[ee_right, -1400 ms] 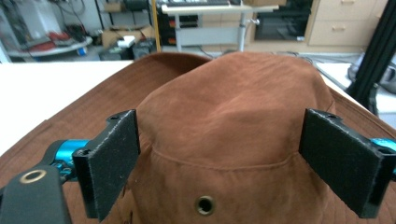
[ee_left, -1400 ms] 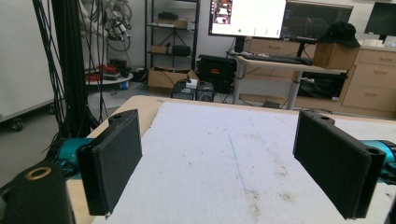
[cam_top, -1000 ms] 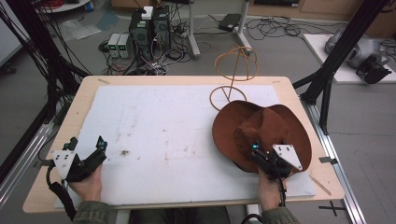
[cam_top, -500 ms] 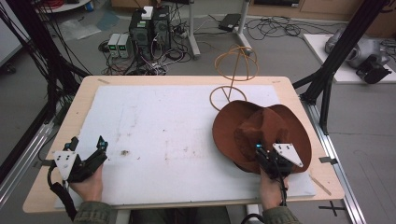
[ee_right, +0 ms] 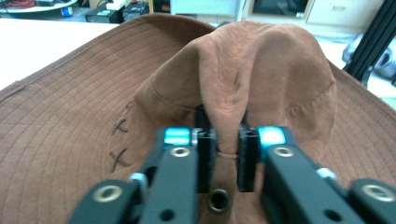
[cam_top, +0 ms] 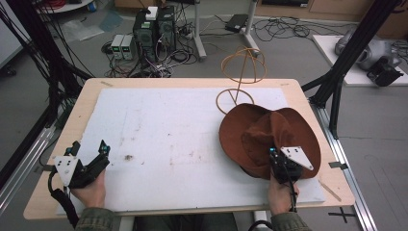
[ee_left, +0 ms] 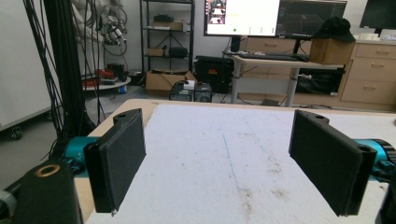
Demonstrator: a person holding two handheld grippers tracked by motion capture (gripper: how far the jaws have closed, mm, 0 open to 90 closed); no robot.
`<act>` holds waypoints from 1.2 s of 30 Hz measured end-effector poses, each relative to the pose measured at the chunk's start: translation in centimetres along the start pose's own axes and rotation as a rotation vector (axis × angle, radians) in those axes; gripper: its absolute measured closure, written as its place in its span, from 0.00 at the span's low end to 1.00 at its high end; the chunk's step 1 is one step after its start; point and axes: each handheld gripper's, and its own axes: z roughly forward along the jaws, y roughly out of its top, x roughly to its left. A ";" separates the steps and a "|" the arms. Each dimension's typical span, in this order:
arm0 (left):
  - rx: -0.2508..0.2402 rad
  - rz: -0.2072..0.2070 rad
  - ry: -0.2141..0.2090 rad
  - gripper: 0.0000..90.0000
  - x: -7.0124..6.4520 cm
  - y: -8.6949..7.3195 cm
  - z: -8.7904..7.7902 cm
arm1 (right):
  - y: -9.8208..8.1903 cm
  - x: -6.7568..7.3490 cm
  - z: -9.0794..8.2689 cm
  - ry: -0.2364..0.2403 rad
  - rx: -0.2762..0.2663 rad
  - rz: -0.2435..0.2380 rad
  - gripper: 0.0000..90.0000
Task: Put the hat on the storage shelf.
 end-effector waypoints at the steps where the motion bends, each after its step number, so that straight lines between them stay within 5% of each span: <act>1: 0.000 0.000 -0.001 0.21 0.0 0.0 0.0 | 0.2 0.0 0.0 -0.009 0.033 0.029 0.96; 9: -0.001 0.000 -0.004 0.21 0.0 0.0 -0.1 | 0.5 -0.3 0.0 0.015 0.060 0.084 0.97; 21: -0.004 -0.009 0.000 0.21 0.2 0.1 -0.3 | 0.8 -0.1 -0.2 0.017 0.055 0.057 0.97; 36: -0.001 -0.007 -0.006 0.21 0.2 0.0 -0.2 | 1.0 -0.3 -1.0 0.019 0.011 0.080 0.97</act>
